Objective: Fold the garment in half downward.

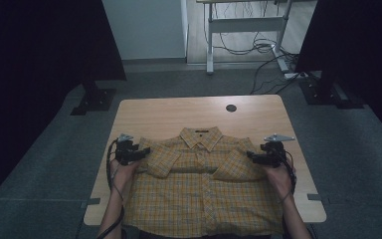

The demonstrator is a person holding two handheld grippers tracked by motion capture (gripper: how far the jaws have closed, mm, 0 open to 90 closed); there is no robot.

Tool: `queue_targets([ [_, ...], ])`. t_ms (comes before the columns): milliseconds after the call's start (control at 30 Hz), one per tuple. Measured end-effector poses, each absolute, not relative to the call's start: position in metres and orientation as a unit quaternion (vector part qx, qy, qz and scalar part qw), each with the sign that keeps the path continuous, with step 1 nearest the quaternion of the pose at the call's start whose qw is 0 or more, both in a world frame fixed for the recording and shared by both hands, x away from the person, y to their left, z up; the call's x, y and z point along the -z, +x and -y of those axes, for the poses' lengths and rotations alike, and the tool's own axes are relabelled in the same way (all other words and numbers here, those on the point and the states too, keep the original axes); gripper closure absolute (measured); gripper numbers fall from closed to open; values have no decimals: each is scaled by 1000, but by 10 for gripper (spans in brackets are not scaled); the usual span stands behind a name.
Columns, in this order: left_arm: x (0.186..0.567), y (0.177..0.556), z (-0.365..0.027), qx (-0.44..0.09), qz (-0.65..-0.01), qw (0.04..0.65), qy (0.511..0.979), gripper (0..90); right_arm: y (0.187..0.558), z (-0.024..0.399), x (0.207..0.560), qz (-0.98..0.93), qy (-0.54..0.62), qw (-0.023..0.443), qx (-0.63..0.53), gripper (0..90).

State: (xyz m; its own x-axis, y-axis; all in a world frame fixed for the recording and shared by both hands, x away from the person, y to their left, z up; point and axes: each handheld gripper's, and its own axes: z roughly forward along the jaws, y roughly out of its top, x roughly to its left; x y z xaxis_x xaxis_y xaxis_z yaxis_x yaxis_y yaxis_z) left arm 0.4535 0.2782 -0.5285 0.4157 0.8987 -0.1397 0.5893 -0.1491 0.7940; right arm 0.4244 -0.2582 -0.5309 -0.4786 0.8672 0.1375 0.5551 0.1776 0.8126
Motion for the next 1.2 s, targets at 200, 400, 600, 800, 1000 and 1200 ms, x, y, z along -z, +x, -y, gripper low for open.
queue_targets([
  [200, 528, 463, -281, -189, -519, 426, 717, 466, 452, 247, 540, -754, 478, 175, -415, 340],
  [400, 525, 456, -276, -215, -497, 434, 720, 637, 466, 232, 540, -775, 467, 181, -385, 468],
  [600, 518, 446, -265, -257, -461, 430, 732, 830, 461, 220, 535, -805, 438, 205, -345, 780],
  [800, 505, 436, -271, -284, -452, 461, 709, 866, 448, 233, 520, -779, 444, 209, -391, 834],
  [1000, 488, 420, -278, -285, -437, 509, 685, 868, 427, 257, 502, -739, 449, 195, -463, 838],
  [1200, 470, 394, -279, -289, -411, 544, 672, 869, 399, 278, 490, -710, 439, 178, -521, 838],
])
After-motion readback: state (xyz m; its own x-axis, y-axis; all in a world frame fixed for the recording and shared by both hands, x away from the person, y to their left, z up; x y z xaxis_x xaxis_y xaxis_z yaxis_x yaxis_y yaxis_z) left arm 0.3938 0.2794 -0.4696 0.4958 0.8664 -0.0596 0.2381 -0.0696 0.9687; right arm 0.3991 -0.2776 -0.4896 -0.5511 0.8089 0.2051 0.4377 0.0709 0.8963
